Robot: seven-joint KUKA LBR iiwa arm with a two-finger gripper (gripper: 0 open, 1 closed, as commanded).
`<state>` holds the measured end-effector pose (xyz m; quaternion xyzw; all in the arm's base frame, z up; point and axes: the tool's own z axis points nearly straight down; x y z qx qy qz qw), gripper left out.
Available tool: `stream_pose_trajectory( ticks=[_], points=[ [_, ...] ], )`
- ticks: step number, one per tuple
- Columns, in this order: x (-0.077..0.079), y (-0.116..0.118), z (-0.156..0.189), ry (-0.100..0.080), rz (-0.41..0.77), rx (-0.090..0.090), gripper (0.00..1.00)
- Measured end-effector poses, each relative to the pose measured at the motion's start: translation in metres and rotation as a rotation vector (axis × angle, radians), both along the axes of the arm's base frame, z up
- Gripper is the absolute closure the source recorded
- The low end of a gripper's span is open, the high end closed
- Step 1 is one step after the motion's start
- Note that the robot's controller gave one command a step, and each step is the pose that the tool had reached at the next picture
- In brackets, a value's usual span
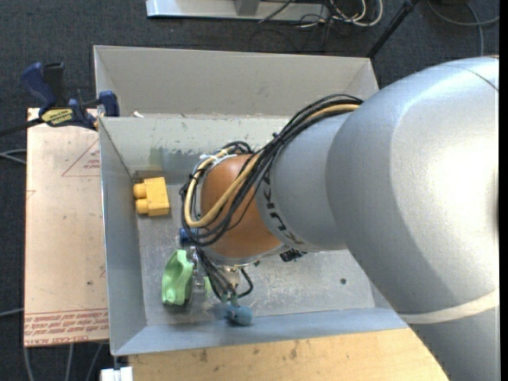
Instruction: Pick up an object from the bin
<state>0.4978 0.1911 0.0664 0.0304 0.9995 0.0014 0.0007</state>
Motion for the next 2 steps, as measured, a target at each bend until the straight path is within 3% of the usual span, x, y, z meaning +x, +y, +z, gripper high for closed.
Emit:
stream_pose_trajectory(
  ticks=[1,2],
  points=[
    [0.001,0.000,0.032,-0.001,-0.001,0.000,1.00],
    [0.003,0.001,0.131,-0.007,0.001,0.002,1.00]
  ],
)
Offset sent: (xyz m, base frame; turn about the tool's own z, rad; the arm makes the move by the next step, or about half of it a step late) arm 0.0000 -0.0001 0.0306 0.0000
